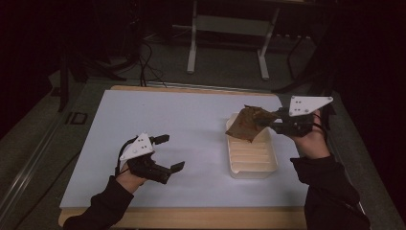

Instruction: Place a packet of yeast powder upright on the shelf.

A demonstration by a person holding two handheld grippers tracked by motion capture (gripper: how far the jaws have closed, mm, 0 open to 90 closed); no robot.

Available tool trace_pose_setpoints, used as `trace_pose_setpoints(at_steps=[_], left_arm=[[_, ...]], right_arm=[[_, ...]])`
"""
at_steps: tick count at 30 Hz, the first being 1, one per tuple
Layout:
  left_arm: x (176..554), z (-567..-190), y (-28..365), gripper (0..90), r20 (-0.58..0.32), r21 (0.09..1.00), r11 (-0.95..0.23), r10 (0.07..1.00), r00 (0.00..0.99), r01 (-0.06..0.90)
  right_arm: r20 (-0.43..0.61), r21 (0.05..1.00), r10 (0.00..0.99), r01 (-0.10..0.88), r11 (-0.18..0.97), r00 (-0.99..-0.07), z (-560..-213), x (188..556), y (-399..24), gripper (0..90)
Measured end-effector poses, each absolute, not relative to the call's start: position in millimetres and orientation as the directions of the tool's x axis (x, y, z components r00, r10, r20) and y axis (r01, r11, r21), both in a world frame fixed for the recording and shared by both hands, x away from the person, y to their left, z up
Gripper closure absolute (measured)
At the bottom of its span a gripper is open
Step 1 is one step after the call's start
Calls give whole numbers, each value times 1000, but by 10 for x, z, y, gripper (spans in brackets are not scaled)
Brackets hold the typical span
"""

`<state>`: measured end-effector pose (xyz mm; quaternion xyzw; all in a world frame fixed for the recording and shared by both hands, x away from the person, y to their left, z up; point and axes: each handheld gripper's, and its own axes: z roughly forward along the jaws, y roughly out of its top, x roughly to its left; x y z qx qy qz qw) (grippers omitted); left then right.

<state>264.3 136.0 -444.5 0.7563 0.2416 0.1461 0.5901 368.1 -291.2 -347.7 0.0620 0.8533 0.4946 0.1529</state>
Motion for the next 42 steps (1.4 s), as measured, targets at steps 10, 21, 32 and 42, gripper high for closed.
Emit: trace_pose_setpoints(at_steps=[10, 21, 32, 42], left_arm=[[2627, -4559, 1389, 7, -87, 962, -178, 517, 851, 207], [2636, -4631, 1451, 7, -105, 959, -170, 533, 839, 227], [2634, -4720, 1485, 7, -123, 958, -154, 540, 832, 242], [2633, -4756, 1473, 7, -117, 957, -162, 541, 833, 240]], right_arm=[[-229, 811, 269, -31, 584, -936, -3705, 3864, -2985, 787], [-175, 798, 233, 0, 602, -957, -3862, 3924, -2906, 787], [-113, 794, 236, 55, 605, -965, -4124, 4044, -2808, 783], [-44, 813, 265, 120, 570, -963, -4347, 4130, -2791, 771]])
